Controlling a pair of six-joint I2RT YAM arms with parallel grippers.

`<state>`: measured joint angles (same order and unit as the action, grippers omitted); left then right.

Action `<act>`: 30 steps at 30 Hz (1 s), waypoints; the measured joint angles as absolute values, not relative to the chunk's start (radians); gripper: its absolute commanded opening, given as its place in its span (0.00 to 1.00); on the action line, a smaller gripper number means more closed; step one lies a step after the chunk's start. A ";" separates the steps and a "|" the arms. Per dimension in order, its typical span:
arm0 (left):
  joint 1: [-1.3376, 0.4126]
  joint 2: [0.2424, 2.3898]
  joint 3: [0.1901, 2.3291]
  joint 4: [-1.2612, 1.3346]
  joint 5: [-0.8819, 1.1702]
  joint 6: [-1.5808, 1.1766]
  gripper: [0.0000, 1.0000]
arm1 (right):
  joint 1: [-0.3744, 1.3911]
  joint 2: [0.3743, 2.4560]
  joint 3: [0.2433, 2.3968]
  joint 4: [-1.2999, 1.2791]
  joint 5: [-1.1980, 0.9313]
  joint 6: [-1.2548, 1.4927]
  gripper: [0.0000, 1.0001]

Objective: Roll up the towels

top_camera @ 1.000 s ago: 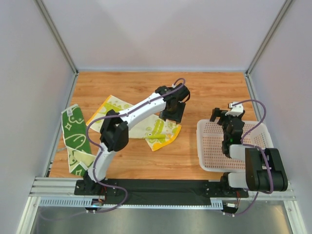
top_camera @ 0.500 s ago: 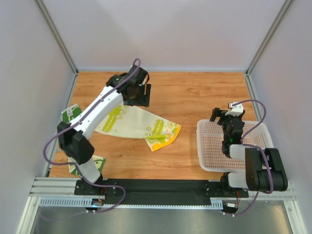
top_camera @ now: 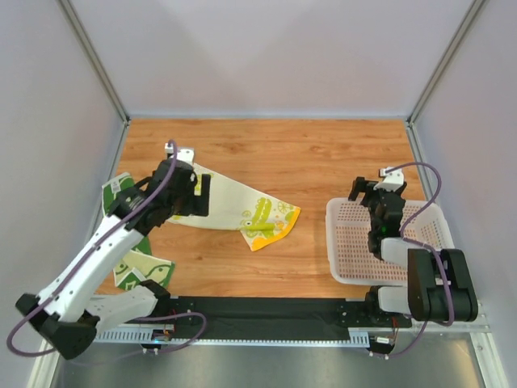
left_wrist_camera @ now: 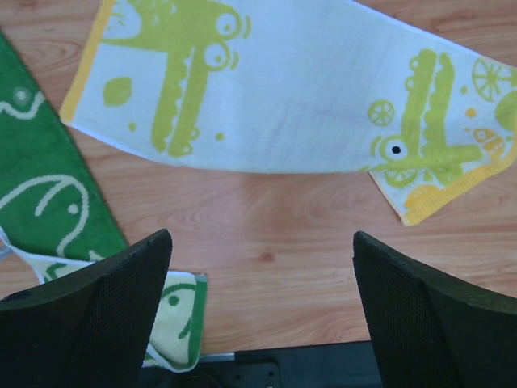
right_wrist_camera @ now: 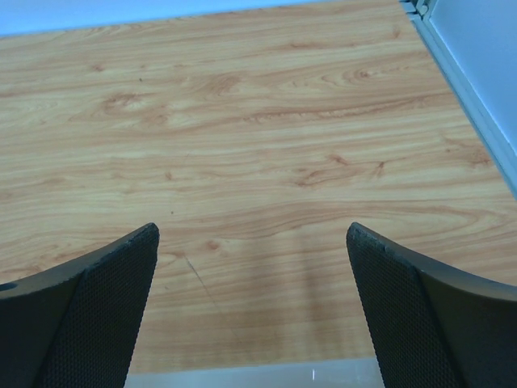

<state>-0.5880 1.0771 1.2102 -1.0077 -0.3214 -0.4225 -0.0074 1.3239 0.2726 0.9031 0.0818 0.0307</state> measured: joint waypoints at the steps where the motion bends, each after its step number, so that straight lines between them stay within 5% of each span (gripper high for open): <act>1: -0.587 1.030 1.196 -1.003 -0.334 -0.420 1.00 | -0.007 1.301 0.295 0.834 0.089 0.037 1.00; 8: -0.582 0.847 1.124 -1.000 -0.404 -0.417 1.00 | 0.024 1.062 0.600 0.367 0.065 0.046 1.00; 14: -0.581 0.786 1.032 -1.007 -0.455 -0.424 1.00 | 0.390 0.914 0.937 0.005 -0.025 0.078 1.00; 18: -0.581 0.737 0.968 -1.006 -0.473 -0.440 1.00 | 0.412 0.866 0.982 -0.147 -0.114 0.306 1.00; 30: -0.580 0.671 0.931 -1.000 -0.508 -0.458 1.00 | 0.790 1.322 1.034 -0.676 -0.060 0.593 0.85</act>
